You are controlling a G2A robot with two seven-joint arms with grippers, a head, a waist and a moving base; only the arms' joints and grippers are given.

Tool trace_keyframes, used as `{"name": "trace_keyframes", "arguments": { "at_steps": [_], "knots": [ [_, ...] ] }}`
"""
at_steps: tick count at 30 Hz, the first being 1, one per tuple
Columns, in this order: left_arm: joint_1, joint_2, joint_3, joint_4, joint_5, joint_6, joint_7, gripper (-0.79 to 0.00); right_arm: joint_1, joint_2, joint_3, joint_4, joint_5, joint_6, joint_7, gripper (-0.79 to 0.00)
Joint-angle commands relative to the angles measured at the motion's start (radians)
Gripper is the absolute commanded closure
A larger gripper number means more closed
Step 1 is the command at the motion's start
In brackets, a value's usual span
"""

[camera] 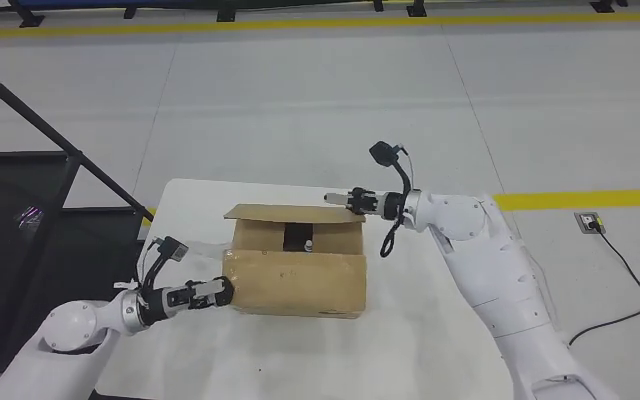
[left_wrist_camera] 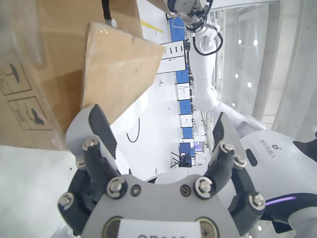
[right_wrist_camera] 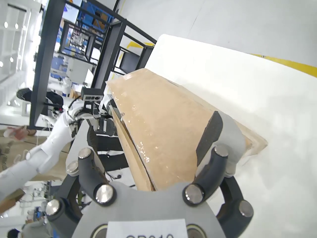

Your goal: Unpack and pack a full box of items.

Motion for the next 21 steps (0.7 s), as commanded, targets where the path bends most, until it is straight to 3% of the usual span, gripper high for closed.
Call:
{"name": "trace_keyframes", "arguments": {
  "at_steps": [1, 9, 21],
  "knots": [
    [-0.001, -0.003, 0.002, -0.021, 0.033, -0.005, 0.032, -0.785, -0.001, -0.002, -0.006, -0.001, 0.018, 0.052, 0.001, -0.785],
    [-0.009, -0.015, 0.022, -0.103, 0.172, 0.033, 0.174, -0.785, -0.033, -0.008, -0.048, -0.043, 0.018, 0.121, -0.007, -0.785],
    [-0.075, -0.046, 0.097, -0.107, 0.285, 0.114, 0.278, -0.785, -0.152, 0.006, -0.015, -0.173, 0.052, 0.147, -0.08, -0.785]
  ]
}}
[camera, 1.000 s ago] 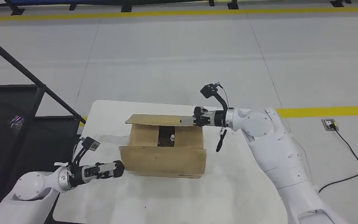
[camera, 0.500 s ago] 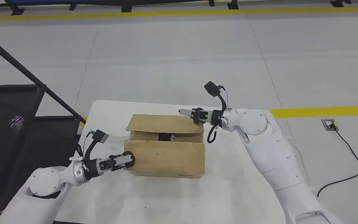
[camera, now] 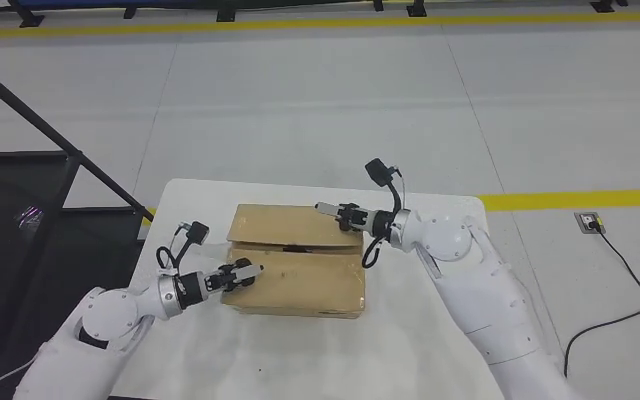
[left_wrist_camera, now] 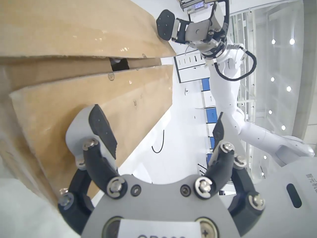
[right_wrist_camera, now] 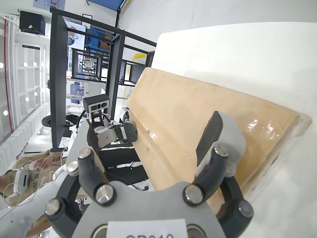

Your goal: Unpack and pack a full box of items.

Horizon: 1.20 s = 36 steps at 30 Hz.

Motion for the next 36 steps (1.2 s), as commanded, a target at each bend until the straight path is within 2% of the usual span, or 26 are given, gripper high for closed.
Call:
{"name": "trace_keyframes", "arguments": {
  "at_steps": [1, 9, 16, 27, 36],
  "knots": [
    [-0.007, -0.004, 0.007, 0.001, 0.01, 0.003, 0.008, -0.785, -0.02, 0.003, 0.001, -0.024, -0.014, 0.002, -0.008, -0.785],
    [-0.024, -0.016, 0.013, 0.017, 0.017, 0.009, 0.029, -0.785, -0.112, 0.016, 0.014, -0.128, -0.025, 0.005, -0.02, -0.785],
    [-0.04, -0.024, 0.01, 0.037, 0.009, 0.014, 0.033, -0.785, -0.146, 0.02, 0.017, -0.139, -0.003, 0.002, -0.036, -0.785],
    [-0.041, -0.032, -0.008, 0.051, 0.004, 0.014, 0.037, -0.785, -0.24, 0.027, 0.055, -0.187, 0.1, -0.136, -0.113, -0.785],
    [-0.049, -0.042, -0.006, 0.064, 0.007, 0.02, 0.04, -0.785, -0.246, 0.032, 0.061, -0.183, 0.134, -0.123, -0.096, -0.785]
  ]
}}
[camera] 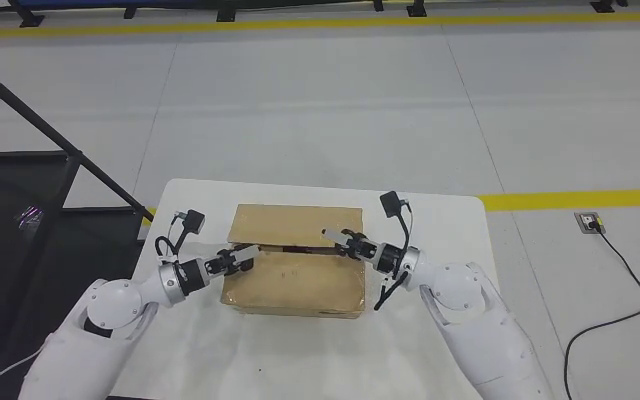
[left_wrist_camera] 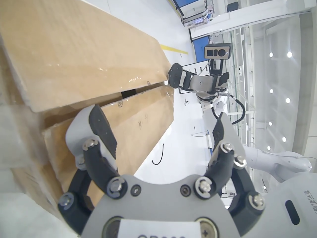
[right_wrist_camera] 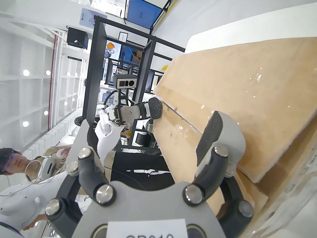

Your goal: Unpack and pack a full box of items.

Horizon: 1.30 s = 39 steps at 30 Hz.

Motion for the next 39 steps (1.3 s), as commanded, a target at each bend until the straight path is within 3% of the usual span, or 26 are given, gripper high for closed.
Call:
{"name": "trace_keyframes", "arguments": {
  "at_steps": [1, 12, 21, 23, 35, 37, 39],
  "knots": [
    [-0.001, -0.002, 0.0, 0.004, -0.001, -0.001, 0.001, -0.785, 0.003, 0.0, 0.003, 0.012, 0.019, -0.012, 0.007, -0.785],
    [0.022, -0.005, -0.056, 0.034, -0.042, -0.01, 0.055, -0.785, 0.023, 0.0, -0.015, 0.089, 0.064, -0.049, 0.031, -0.785],
    [0.106, 0.005, -0.165, 0.017, -0.091, -0.015, 0.112, -0.785, 0.038, -0.003, -0.027, 0.142, 0.096, -0.079, 0.033, -0.785],
    [0.125, 0.008, -0.184, -0.006, -0.111, -0.013, 0.079, -0.785, 0.043, -0.002, -0.033, 0.143, 0.089, -0.086, 0.045, -0.785],
    [0.126, 0.009, -0.187, -0.012, -0.114, -0.015, 0.063, -0.785, 0.046, -0.001, -0.035, 0.142, 0.082, -0.088, 0.053, -0.785],
    [0.134, 0.006, -0.187, -0.016, -0.113, -0.003, 0.108, -0.785, 0.046, -0.001, -0.035, 0.142, 0.082, -0.088, 0.053, -0.785],
    [0.157, -0.003, -0.184, -0.018, -0.129, 0.029, 0.226, -0.785, 0.046, -0.001, -0.035, 0.142, 0.082, -0.088, 0.053, -0.785]
  ]
}}
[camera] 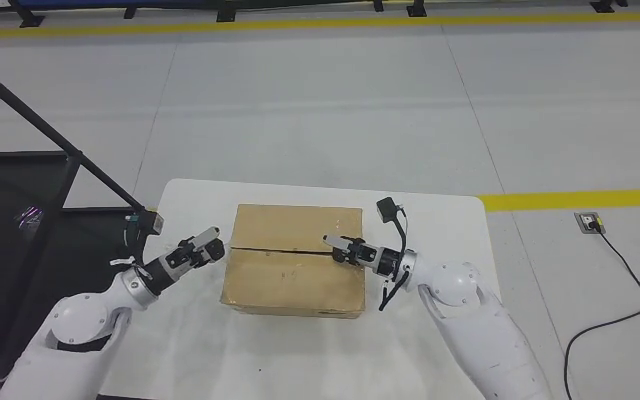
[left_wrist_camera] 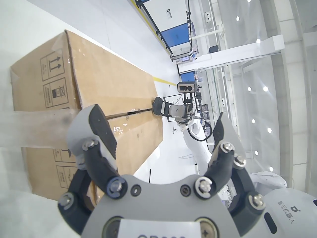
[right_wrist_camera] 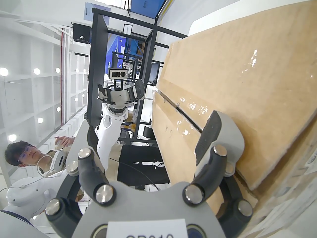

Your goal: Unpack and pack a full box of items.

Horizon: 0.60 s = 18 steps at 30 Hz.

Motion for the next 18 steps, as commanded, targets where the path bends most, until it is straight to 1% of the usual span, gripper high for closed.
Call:
{"name": "trace_keyframes", "arguments": {
  "at_steps": [1, 3, 4, 7, 10, 13, 15, 18],
  "knots": [
    [0.025, -0.008, 0.002, -0.002, -0.026, 0.04, 0.137, -0.785, 0.0, 0.0, 0.0, 0.0, 0.0, 0.0, 0.0, -0.785],
    [0.051, -0.014, -0.008, 0.001, -0.005, 0.071, 0.28, -0.785, 0.0, 0.0, 0.0, 0.0, 0.0, 0.0, 0.0, -0.785],
    [0.072, -0.018, -0.004, -0.002, -0.008, 0.086, 0.33, -0.785, 0.0, 0.0, 0.0, 0.0, 0.0, 0.0, 0.0, -0.785],
    [0.12, -0.025, -0.015, 0.009, -0.066, 0.131, 0.4, -0.785, 0.0, 0.0, 0.0, 0.0, 0.0, 0.0, 0.0, -0.785],
    [0.159, -0.031, -0.026, 0.036, -0.13, 0.146, 0.412, -0.785, 0.0, 0.0, 0.0, 0.0, 0.0, 0.0, 0.0, -0.785],
    [0.193, -0.033, -0.028, 0.041, -0.107, 0.144, 0.402, -0.785, 0.0, 0.0, 0.0, 0.0, 0.0, 0.0, 0.0, -0.785],
    [0.196, -0.037, -0.022, 0.048, -0.112, 0.162, 0.391, -0.785, 0.0, 0.0, 0.0, 0.0, 0.0, 0.0, 0.0, -0.785],
    [0.174, -0.046, 0.002, 0.071, -0.111, 0.188, 0.399, -0.785, 0.0, 0.0, 0.0, 0.0, 0.0, 0.0, 0.0, -0.785]
  ]
}}
